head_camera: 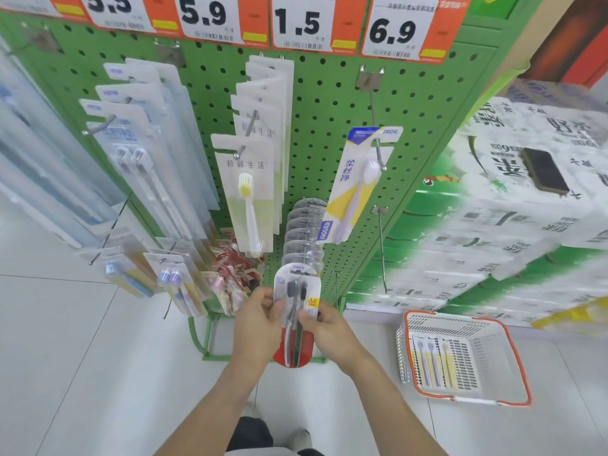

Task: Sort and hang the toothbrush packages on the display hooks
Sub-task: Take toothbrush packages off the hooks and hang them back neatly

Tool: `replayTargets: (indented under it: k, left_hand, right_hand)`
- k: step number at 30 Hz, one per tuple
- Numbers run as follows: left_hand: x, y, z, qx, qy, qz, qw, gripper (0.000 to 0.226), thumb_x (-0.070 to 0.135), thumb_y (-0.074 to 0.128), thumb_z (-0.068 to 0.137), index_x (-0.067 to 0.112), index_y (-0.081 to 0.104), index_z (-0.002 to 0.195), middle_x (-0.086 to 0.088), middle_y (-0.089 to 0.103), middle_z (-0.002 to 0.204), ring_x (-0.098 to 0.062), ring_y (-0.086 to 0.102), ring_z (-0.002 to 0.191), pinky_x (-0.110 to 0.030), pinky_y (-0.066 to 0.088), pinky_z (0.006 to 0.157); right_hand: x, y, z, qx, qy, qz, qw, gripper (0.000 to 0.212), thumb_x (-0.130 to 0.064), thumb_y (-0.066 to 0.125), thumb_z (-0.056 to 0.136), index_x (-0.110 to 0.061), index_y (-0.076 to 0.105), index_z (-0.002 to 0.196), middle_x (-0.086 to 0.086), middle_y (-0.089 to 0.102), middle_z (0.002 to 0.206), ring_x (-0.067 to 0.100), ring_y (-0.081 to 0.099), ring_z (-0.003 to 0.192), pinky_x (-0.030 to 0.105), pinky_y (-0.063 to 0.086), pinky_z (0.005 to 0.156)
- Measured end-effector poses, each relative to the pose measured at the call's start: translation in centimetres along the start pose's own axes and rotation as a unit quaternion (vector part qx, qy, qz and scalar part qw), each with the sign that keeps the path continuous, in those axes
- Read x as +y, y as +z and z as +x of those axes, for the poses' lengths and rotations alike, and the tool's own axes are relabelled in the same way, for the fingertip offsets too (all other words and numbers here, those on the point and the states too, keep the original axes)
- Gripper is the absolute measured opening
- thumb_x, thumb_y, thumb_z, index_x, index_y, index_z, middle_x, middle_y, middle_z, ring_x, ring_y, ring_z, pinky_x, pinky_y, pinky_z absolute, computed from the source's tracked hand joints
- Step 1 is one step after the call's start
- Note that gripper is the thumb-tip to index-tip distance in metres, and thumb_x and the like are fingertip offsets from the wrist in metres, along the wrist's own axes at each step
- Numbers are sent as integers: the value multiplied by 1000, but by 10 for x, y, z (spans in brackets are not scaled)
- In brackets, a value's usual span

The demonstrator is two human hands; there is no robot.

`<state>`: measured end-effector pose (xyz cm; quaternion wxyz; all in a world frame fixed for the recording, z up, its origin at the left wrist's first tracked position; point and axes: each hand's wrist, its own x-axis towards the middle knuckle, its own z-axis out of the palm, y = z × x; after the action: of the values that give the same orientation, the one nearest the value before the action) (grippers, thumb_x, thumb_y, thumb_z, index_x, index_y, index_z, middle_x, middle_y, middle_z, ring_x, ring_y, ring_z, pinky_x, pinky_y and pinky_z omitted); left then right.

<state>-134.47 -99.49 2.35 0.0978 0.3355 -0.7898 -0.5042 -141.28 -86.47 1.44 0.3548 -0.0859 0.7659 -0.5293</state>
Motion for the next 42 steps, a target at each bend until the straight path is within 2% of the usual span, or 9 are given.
replayTargets:
  k: [6,13,18,27,29,31,33,38,42]
  left_hand:
    - [-9,-7,8,-27,12,9,1000,11,14,64,97,24,58,95,11,64,82,1,58,77,-8,41,61]
    - [-9,-16,14,-36,47,17,998,5,22,62,98,25,59,99,17,63,81,6,58,75,-7,41,61]
    - [-17,-14,11,-60,86,36,994,9,22,60,99,29,58,96,13,65,77,-2,61,72,-30,53,68]
    - [-16,-1,11,-46,52,40,997,4,23,59,99,25,60,95,10,66,77,-7,64,72,-37,55,70]
    - [-14,3,10,-37,36,41,998,5,22,58,99,22,60,95,7,67,76,-11,64,71,-41,56,70]
    - [-11,6,9,-26,31,43,998,6,22,58,99,22,60,93,6,67,74,-13,64,70,-42,55,69]
    - [-9,9,7,-17,33,38,999,10,22,58,99,23,59,89,5,66,72,-13,64,69,-42,54,68]
    - [-5,11,0,-8,50,37,998,8,19,58,100,22,63,94,7,68,75,-10,64,71,-35,55,70]
    - [-3,17,3,1,36,47,998,9,21,58,100,19,64,94,6,68,75,-14,65,71,-42,55,71]
  right_hand:
    - [-2,9,-2,0,29,21,999,26,-39,54,101,-27,64,122,-6,74,116,14,71,107,44,53,101]
    - [-3,19,1,50,40,45,997,23,-38,49,105,-27,68,114,-7,76,109,14,72,103,40,53,100]
    - [5,22,-4,66,36,59,995,28,-36,46,107,-21,66,119,-3,77,109,15,72,101,32,54,89]
    - [13,12,5,36,49,27,998,33,-46,49,102,-24,65,121,-4,76,113,16,71,106,41,53,99]
    - [13,7,7,30,50,29,998,27,-39,48,105,-22,62,121,-5,75,112,9,71,103,32,55,95]
    - [11,2,7,21,43,11,999,23,-36,46,106,-23,60,120,-9,72,110,-5,67,95,12,51,80]
    - [13,-4,8,12,31,-5,999,24,-34,44,107,-21,59,120,-12,69,109,-12,64,90,5,46,70]
    - [17,-12,12,5,8,-45,999,37,-50,43,103,-20,61,114,-4,70,105,3,67,93,21,52,82]
    - [24,-17,18,-10,18,-74,997,35,-55,45,100,-26,62,109,-5,72,103,15,68,99,41,55,93]
